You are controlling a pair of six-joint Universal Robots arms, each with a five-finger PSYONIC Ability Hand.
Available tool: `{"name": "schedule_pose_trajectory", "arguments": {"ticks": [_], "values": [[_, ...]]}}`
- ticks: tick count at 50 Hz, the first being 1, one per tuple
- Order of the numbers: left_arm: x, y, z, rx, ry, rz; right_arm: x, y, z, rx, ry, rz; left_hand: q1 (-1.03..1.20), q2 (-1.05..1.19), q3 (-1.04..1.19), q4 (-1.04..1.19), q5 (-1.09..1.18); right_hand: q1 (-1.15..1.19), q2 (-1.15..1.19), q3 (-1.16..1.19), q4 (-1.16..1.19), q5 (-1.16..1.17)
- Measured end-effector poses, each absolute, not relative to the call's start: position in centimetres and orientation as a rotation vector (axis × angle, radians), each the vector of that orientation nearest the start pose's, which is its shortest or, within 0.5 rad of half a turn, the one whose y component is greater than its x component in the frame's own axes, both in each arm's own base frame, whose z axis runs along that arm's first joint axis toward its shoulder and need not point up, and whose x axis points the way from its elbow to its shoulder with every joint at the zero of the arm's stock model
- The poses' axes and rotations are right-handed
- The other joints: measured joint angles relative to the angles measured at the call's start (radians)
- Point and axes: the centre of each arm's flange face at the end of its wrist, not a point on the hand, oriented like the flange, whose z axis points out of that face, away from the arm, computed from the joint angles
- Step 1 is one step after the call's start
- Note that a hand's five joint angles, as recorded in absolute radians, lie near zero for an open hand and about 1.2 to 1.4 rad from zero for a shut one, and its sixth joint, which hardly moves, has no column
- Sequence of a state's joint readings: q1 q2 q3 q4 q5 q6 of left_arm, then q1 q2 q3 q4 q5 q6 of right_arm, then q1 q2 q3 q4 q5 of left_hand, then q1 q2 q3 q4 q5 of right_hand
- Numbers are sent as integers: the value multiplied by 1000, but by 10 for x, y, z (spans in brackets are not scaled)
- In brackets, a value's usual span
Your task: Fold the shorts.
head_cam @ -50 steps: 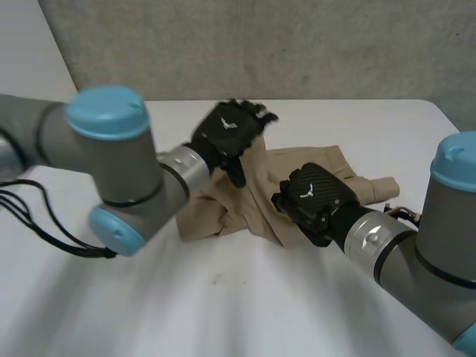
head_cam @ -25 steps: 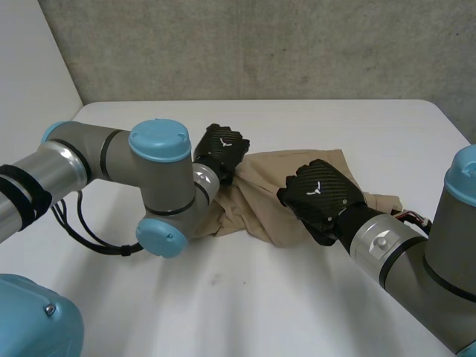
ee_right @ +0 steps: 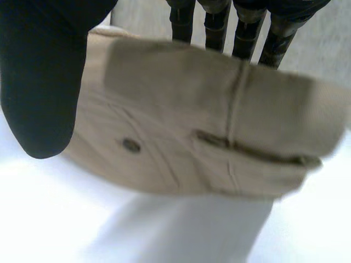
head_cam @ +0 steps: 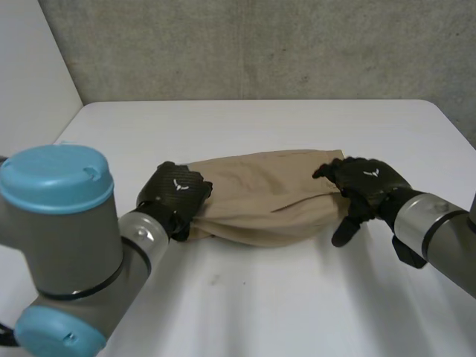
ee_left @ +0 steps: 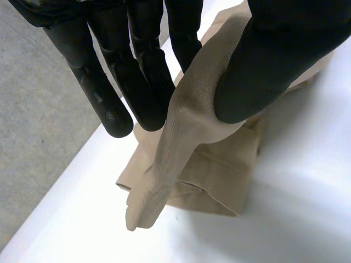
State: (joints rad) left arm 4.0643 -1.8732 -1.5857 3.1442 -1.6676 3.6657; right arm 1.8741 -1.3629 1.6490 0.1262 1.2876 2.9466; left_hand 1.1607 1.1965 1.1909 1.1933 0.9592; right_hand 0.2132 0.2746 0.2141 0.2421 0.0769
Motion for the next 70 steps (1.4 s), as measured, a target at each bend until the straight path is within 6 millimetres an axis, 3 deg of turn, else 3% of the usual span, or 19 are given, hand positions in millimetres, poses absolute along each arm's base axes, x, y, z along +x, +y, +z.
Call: {"name": "schedule_pose_trajectory", "arguments": {"ticks": [8,12,13,15,17,19,22,25,26,27,28,34,39,44,48,53,57,62,70], "values": [[-292,-186,205,1263,2261,-1839,227,-239,205,-853,2330,-1487,0,0,0,0,0,0,0,0,0,0],[-291,-186,204,1232,2300,-1844,224,-236,197,-957,2342,-1498,0,0,0,0,0,81,74,130,90,88],[-291,-186,204,1219,2317,-1846,224,-235,193,-1004,2335,-1513,0,0,0,0,0,369,365,400,367,348],[-291,-186,204,1207,2333,-1847,224,-235,190,-1050,2319,-1542,0,0,0,0,0,666,785,828,800,757],[-290,-186,203,1206,2335,-1847,224,-235,190,-1054,2316,-1547,0,0,0,0,0,666,785,828,800,757],[-289,-185,205,1200,2345,-1840,225,-239,191,-1086,2280,-1624,0,0,0,0,0,750,906,961,947,898],[-286,-182,211,1191,2343,-1835,226,-242,204,-1090,2233,-1716,0,0,0,0,0,750,906,962,948,898],[-279,-177,226,1169,2329,-1840,226,-242,229,-1081,2161,-1839,0,0,0,0,0,750,906,962,948,898],[-274,-172,238,1153,2315,-1853,226,-240,251,-1073,2107,-1922,0,0,0,0,0,750,906,962,948,899],[-274,-172,238,1153,2315,-1853,226,-240,251,-1073,2107,-1922,0,0,0,0,0,750,906,962,948,899],[-267,-164,254,1134,2294,-1881,224,-236,272,-1068,2063,-1984,0,0,0,0,0,750,906,962,948,899],[-245,-135,303,1086,2213,-2006,220,-217,318,-1100,2022,-2037,0,0,1,1,0,750,906,962,949,899],[-228,-110,327,1097,2156,-2054,218,-203,336,-1213,2059,-1989,0,1,1,4,0,750,906,962,949,899],[-221,-95,332,1141,2145,-2033,216,-197,342,-1306,2091,-1947,0,2,1,4,0,750,906,962,950,899],[-220,-91,326,1181,2165,-1985,216,-195,336,-1353,2123,-1884,0,2,1,4,0,750,906,962,950,899],[-226,-97,305,1235,2217,-1874,218,-201,308,-1394,2202,-1725,-5,-27,-25,-20,-5,750,906,962,950,899],[-238,-112,279,1280,2263,-1760,220,-210,275,-1442,2278,-1557,-5,-96,-91,-93,-5,750,906,962,950,899],[-264,-149,247,1288,2274,-1714,222,-229,232,-1474,2377,-1365,-6,-104,-98,-99,-27,750,906,962,950,899],[-316,-222,210,1291,2187,-1763,225,-263,201,-1429,2467,-1372,-6,-104,-98,-99,-29,750,906,962,950,899]]}}
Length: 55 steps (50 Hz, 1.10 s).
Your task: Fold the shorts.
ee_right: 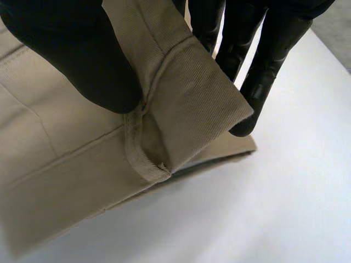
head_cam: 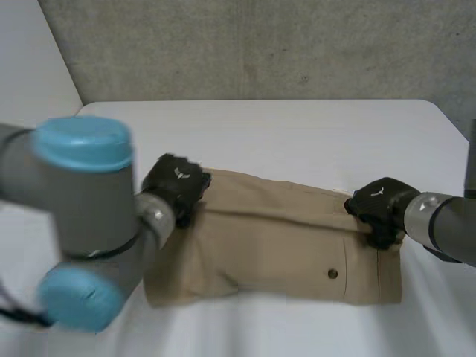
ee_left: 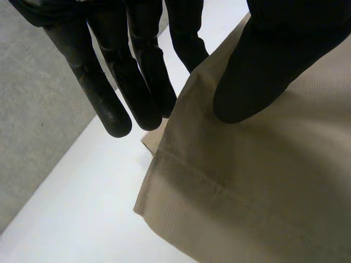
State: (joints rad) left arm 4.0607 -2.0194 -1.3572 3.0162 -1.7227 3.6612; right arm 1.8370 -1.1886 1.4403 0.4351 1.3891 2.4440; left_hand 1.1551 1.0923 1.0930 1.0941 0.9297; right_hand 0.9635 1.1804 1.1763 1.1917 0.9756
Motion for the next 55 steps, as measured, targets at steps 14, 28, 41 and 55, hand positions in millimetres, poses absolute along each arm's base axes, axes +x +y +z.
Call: {"name": "schedule_pose_trajectory", "arguments": {"ticks": [14,28,41,55], "values": [[-379,-311,156,1375,1898,-1823,229,-318,171,-1310,2549,-1576,0,2,2,2,0,0,0,0,0,0],[-405,-345,144,1285,1573,-2028,240,-353,158,-1214,2450,-1864,-199,-132,-114,-117,-121,-30,-43,-43,-32,-27],[-409,-325,151,1298,1571,-2061,234,-364,197,-920,2373,-2131,-966,-888,-872,-889,-885,-758,-955,-963,-953,-903],[-327,-274,223,1070,1915,-2105,216,-288,230,-841,2351,-1926,-965,-889,-872,-889,-885,-758,-955,-963,-953,-903]]}}
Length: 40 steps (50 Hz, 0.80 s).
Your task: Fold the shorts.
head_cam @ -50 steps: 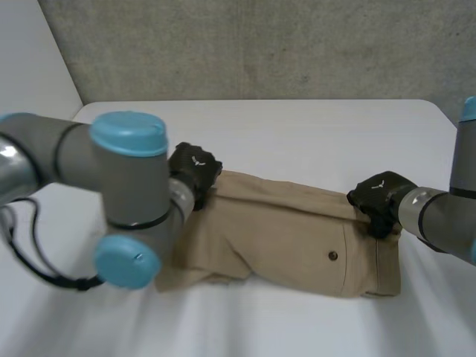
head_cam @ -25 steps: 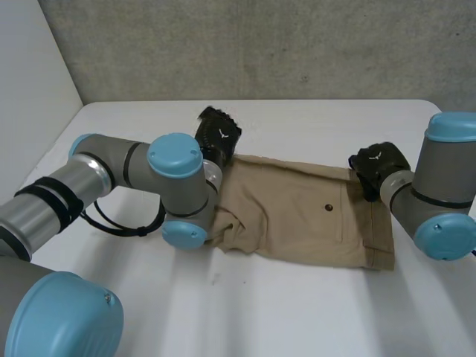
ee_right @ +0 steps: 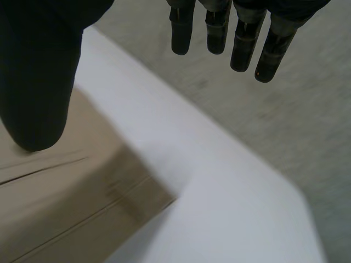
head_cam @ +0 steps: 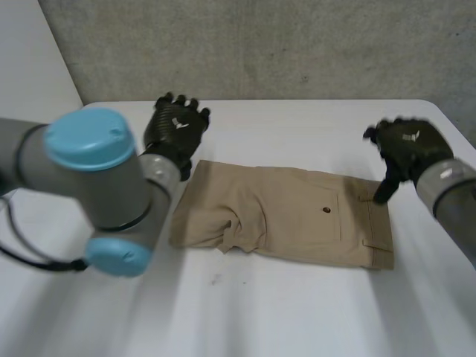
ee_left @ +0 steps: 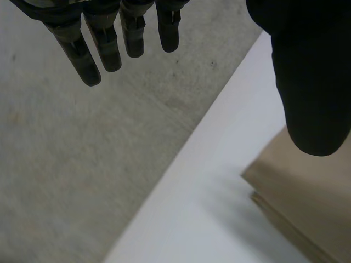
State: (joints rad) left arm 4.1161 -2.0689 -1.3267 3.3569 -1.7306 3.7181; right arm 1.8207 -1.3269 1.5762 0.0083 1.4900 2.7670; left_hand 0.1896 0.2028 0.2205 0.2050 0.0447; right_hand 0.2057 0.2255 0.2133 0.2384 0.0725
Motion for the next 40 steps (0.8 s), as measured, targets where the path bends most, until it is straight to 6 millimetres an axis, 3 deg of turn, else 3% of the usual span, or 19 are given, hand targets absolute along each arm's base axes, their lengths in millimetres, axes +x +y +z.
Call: {"name": "schedule_pose_trajectory", "arguments": {"ticks": [7,14,19,25,33,38,40], "values": [[-291,-246,207,922,2247,-2037,207,-247,195,-827,2424,-1696,19,22,3,10,9,13,31,48,21,26],[-279,-228,174,918,2444,-1877,202,-225,163,-803,2432,-1667,101,86,58,83,74,112,128,156,128,108],[-280,-227,155,941,2482,-1807,202,-221,147,-805,2440,-1669,179,160,137,156,146,159,190,212,186,158],[-285,-236,140,945,2480,-1798,199,-226,130,-805,2468,-1698,434,396,376,396,378,260,321,332,305,269],[-290,-245,132,934,2453,-1847,196,-233,122,-834,2492,-1757,486,467,448,467,444,350,438,449,416,375],[-293,-250,123,936,2434,-1871,196,-237,119,-877,2493,-1794,727,711,685,703,677,496,725,736,716,664],[-294,-251,121,936,2429,-1874,196,-237,119,-880,2491,-1799,771,777,756,767,739,496,725,736,716,664]]}}
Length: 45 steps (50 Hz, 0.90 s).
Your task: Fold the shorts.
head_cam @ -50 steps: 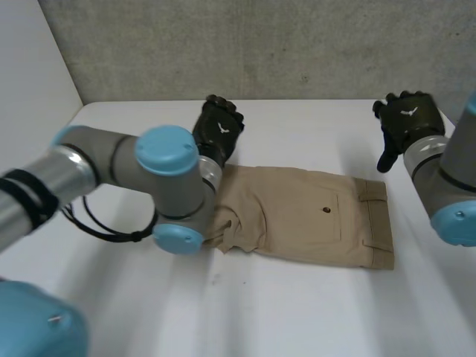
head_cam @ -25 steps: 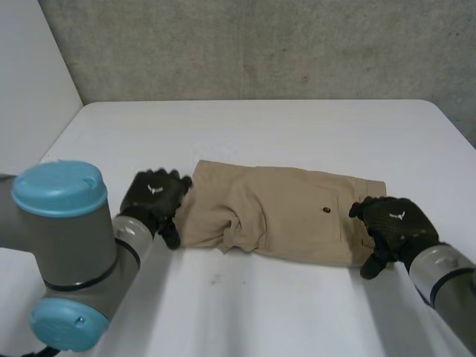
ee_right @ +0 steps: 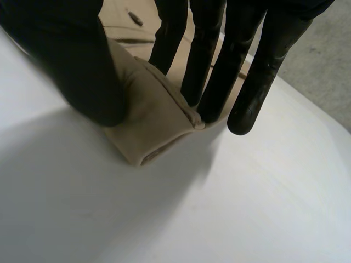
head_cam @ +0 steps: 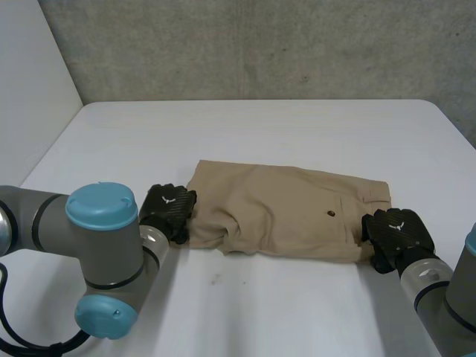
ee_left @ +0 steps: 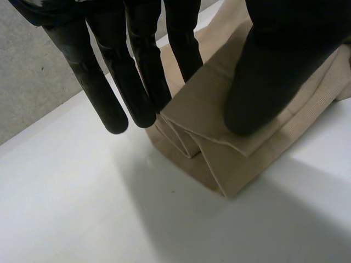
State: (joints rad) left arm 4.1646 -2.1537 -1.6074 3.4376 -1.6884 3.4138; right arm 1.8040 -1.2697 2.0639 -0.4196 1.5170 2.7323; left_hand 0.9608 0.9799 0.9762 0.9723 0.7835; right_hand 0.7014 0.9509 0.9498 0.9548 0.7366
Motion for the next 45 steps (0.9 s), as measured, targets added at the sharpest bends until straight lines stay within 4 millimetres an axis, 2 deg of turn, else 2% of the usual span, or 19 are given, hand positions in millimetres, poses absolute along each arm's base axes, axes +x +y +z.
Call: {"name": "schedule_pose_trajectory", "arguments": {"ticks": [2,5,15,17,18,19,21,23,26,29,35,40,41,42,45], "values": [[-294,-252,121,934,2422,-1879,197,-240,120,-886,2474,-1830,88,91,90,98,97,148,193,190,210,187],[-294,-255,123,930,2397,-1891,197,-243,121,-892,2457,-1858,122,168,164,175,157,200,218,224,236,211],[-279,-267,130,929,2286,-1879,193,-250,123,-942,2458,-1906,118,137,139,147,144,205,219,224,237,211],[-275,-266,130,951,2273,-1860,191,-252,123,-950,2466,-1907,-82,-85,-68,-65,-46,205,219,224,237,211],[-275,-266,130,951,2273,-1860,191,-252,123,-950,2466,-1907,-82,-85,-68,-65,-46,205,219,224,237,211],[-275,-262,131,973,2270,-1856,190,-252,123,-953,2469,-1907,-291,-282,-273,-275,-257,205,219,224,236,211],[-277,-256,132,1006,2268,-1857,189,-253,124,-954,2470,-1909,-506,-488,-478,-477,-460,205,219,224,237,211],[-281,-248,136,1041,2260,-1874,189,-254,125,-954,2471,-1911,-553,-567,-555,-569,-556,214,219,224,237,211],[-286,-240,141,1067,2249,-1896,188,-255,125,-955,2472,-1914,-568,-595,-584,-596,-587,214,224,224,237,211],[-292,-226,157,1096,2216,-1958,185,-259,127,-974,2483,-1924,-590,-621,-610,-619,-617,214,225,224,237,211],[-288,-222,188,1048,2159,-2056,171,-272,134,-1095,2534,-1969,-590,-621,-610,-619,-617,222,225,224,237,211],[-278,-223,214,973,2115,-2125,158,-289,145,-1295,2573,-2023,-590,-627,-613,-622,-623,239,225,224,237,211],[-277,-224,216,966,2111,-2131,158,-290,146,-1319,2569,-2033,-590,-627,-613,-622,-623,239,225,224,237,211],[-275,-224,222,949,2099,-2148,160,-295,153,-1413,2542,-2070,-605,-639,-626,-635,-635,243,226,224,237,211],[-272,-224,230,929,2080,-2176,164,-297,158,-1488,2506,-2100,-613,-649,-637,-644,-641,251,229,224,237,211]]}}
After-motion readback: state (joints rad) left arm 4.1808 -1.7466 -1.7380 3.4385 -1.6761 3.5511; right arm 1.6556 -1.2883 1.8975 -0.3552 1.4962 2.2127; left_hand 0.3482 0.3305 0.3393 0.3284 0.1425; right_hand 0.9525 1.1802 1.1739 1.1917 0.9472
